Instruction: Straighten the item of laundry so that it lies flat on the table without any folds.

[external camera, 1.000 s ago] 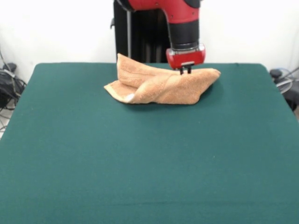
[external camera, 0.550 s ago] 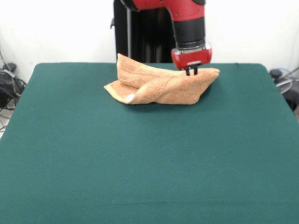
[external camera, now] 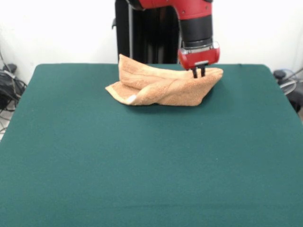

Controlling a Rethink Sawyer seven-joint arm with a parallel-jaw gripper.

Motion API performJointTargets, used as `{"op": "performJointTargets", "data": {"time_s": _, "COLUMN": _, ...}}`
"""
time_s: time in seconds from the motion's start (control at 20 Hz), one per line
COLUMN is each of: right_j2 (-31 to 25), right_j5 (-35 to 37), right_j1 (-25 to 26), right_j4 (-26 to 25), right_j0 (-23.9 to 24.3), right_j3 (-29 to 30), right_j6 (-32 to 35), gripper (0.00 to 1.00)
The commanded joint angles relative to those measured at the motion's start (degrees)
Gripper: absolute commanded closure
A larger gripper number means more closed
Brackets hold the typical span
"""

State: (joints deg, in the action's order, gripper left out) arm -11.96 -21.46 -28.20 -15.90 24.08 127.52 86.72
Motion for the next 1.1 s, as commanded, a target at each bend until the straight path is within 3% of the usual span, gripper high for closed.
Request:
{"op": "performJointTargets", "data": {"time_s": 0.05, "right_j2": -4.83, "right_j5": -3.23, "right_j1": 2.98, "right_j4": 3.42, "right_j0": -1.87, "right_j3": -7.04, "right_j6": 14.32, "gripper": 1.00}}
{"op": "performJointTargets", "data": {"time_s": 0.2, "right_j2": -4.38, "right_j5": -4.54, "right_j1": 2.98, "right_j4": 3.33, "right_j0": -2.52, "right_j3": -7.18, "right_j6": 14.30, "gripper": 1.00}}
{"op": "performJointTargets", "data": {"time_s": 0.25, "right_j2": -4.46, "right_j5": -4.11, "right_j1": 3.00, "right_j4": 3.35, "right_j0": -2.46, "right_j3": -7.24, "right_j6": 14.28, "gripper": 0.00}}
{"op": "performJointTargets", "data": {"time_s": 1.1, "right_j2": -2.80, "right_j5": -10.83, "right_j1": 4.05, "right_j4": 4.91, "right_j0": -5.11, "right_j3": -6.59, "right_j6": 15.90, "gripper": 0.00}}
